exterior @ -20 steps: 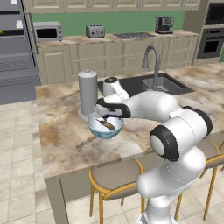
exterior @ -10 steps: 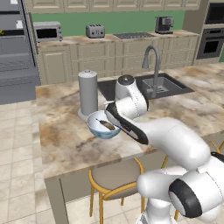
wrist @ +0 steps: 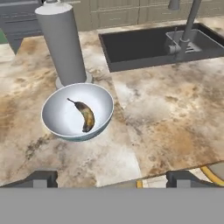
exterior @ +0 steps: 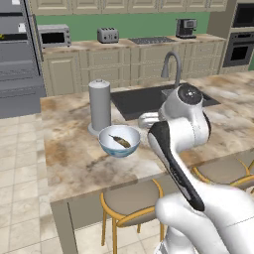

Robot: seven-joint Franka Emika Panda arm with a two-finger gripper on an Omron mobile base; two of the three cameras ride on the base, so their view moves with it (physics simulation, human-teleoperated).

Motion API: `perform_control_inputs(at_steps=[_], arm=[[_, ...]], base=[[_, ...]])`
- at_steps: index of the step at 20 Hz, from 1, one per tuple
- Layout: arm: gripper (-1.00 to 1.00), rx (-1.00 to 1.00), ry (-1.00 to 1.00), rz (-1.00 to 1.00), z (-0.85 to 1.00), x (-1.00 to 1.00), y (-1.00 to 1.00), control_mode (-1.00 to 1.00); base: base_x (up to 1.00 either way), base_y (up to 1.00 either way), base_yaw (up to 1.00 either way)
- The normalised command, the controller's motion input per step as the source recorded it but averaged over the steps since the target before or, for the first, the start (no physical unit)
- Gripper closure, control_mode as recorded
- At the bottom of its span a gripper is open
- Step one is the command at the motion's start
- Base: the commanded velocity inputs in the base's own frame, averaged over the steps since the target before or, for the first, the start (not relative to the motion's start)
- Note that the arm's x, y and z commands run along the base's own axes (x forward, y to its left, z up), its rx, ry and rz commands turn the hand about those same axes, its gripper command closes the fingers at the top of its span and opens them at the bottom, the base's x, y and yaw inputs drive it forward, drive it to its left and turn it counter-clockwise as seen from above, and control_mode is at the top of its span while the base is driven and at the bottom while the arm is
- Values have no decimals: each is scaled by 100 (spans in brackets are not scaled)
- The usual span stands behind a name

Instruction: Retrieve the banana and pear from the fridge and place them into the bowl on the dining table.

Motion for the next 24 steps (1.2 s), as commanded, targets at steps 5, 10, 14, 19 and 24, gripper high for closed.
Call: perform_control_inputs(at_steps=[5,10,14,19,24], arm=[[-100,0,0,31,84,-100,-14,-100],[-100,0,6,27,55,-100,-4,-100],[-100,0,16,9,6,-56,-5,-100],[-100,0,2,0,0,-53,-25,-100],[-100,0,9,-1,-1,-32,-6,-100]], base=[[0,0,0],[0,0,0],[0,0,0],[0,0,0],[0,0,0]])
